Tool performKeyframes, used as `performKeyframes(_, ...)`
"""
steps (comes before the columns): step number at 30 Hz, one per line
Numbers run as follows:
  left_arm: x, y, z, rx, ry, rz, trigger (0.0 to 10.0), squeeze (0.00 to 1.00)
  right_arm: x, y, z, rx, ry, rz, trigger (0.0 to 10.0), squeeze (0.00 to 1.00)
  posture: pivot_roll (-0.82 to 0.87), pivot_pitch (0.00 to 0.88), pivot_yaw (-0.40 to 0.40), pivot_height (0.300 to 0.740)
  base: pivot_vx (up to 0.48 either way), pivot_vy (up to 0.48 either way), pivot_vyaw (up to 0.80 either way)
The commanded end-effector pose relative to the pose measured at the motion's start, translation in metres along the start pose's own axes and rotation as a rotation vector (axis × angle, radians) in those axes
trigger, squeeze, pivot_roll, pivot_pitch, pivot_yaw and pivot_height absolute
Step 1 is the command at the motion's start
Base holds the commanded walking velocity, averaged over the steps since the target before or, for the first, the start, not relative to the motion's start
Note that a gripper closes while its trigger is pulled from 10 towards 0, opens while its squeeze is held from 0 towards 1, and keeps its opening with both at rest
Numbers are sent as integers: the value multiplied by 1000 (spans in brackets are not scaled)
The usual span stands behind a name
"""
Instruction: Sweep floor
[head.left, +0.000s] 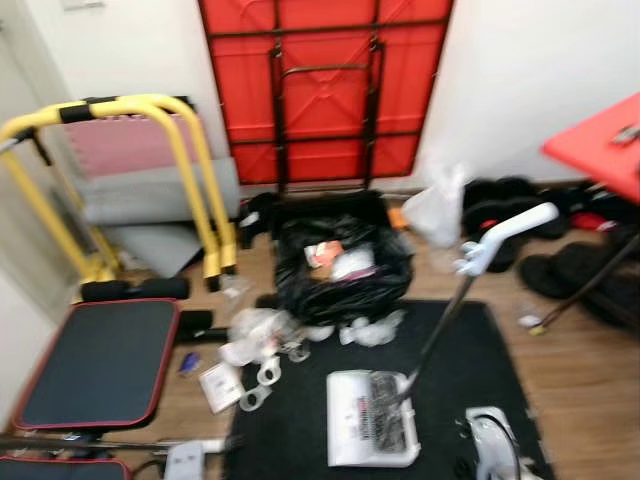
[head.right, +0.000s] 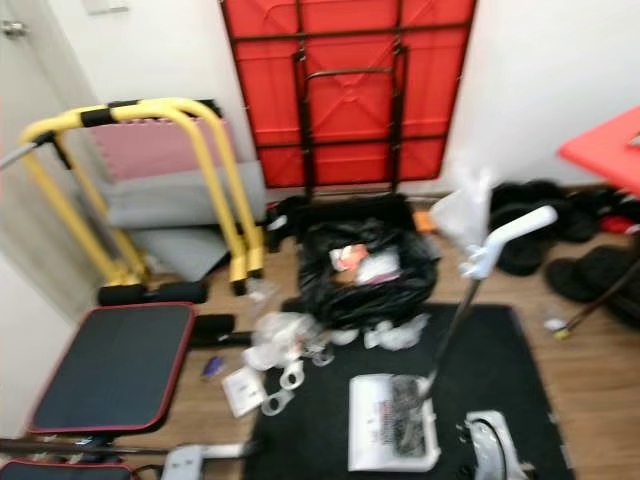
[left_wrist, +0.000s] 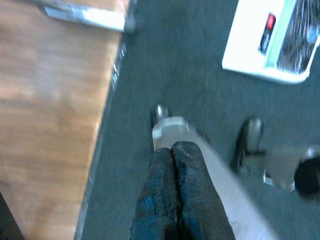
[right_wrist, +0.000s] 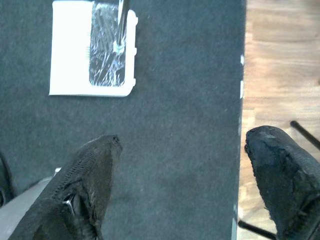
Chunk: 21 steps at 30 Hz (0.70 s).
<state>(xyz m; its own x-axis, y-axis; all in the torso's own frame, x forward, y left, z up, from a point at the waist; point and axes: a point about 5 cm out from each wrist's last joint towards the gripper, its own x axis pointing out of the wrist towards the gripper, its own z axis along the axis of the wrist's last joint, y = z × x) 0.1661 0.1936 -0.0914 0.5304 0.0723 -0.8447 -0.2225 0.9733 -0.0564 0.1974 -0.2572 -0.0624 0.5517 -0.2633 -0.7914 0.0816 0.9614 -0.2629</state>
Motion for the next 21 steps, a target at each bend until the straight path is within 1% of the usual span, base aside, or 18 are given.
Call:
performKeyframes(1, 0, 4, 0, -23, 6, 75, 10000, 0, 0, 0, -2, 22, 3, -3, 10000, 0, -89, 0, -21, 740, 0, 0, 0)
performKeyframes(2, 1, 5, 9, -29, -21, 75, 10000, 0, 1, -2, 9, 20, -35, -3, 10000, 0, -88, 0, -27, 740, 0, 0, 0)
performKeyframes(3, 2, 6, 14, -27, -35, 73, 10000, 0, 1, -1, 14, 15, -50, 0, 10000, 0, -88, 0, -27, 740, 0, 0, 0)
performKeyframes(4, 2, 6, 14, -27, -35, 73, 10000, 0, 1, -1, 14, 15, -50, 0, 10000, 0, -88, 0, -27, 740, 0, 0, 0)
performKeyframes(5, 1, 15, 28, -18, -84, 77, 10000, 0, 1, 2, 28, 12, -105, 27, 10000, 0, -88, 0, -29, 740, 0, 0, 0)
performKeyframes(6, -1, 33, 37, -3, -127, 95, 10000, 0, 2, 3, 39, 24, -143, 46, 10000, 0, -90, 0, -32, 740, 0, 0, 0)
performKeyframes(7, -1, 33, 37, -3, -127, 95, 10000, 0, 2, 3, 39, 24, -143, 46, 10000, 0, -90, 0, -32, 740, 0, 0, 0)
performKeyframes(9, -7, 57, 49, 27, -193, 122, 10000, 0, 1, 4, 56, 48, -198, 77, 10000, 0, -89, 0, -34, 740, 0, 0, 0)
performKeyframes(10, -9, 63, 54, 39, -215, 131, 10000, 0, 1, 4, 62, 58, -217, 89, 10000, 0, -87, 0, -34, 740, 0, 0, 0)
performKeyframes(11, -10, 65, 61, 57, -247, 132, 10000, 0, 0, 8, 70, 75, -248, 121, 10000, 0, -85, 0, -34, 740, 0, 0, 0)
performKeyframes(12, -11, 67, 65, 69, -268, 131, 10000, 0, -1, 10, 76, 86, -269, 143, 10000, 0, -85, 0, -34, 740, 0, 0, 0)
performKeyframes(15, -13, 65, 81, 85, -349, 99, 10000, 0, -4, 19, 91, 91, -339, 216, 10000, 0, -87, 0, -30, 740, 0, 0, 0)
performKeyframes(16, -13, 65, 81, 85, -349, 99, 10000, 0, -4, 19, 91, 91, -339, 216, 10000, 0, -87, 0, -30, 740, 0, 0, 0)
performKeyframes(18, -17, 58, 103, 131, -482, 86, 10000, 0, -7, 25, 104, 146, -401, 285, 10000, 0, -91, 0, -22, 740, 0, 0, 0)
performKeyframes(20, -25, 48, 129, 138, -647, 37, 10000, 0, -12, 25, 118, 173, -482, 325, 10000, 0, -91, 0, -21, 740, 0, 0, 0)
performKeyframes(21, -25, 48, 129, 138, -647, 37, 10000, 0, -12, 25, 118, 173, -482, 325, 10000, 0, -91, 0, -21, 740, 0, 0, 0)
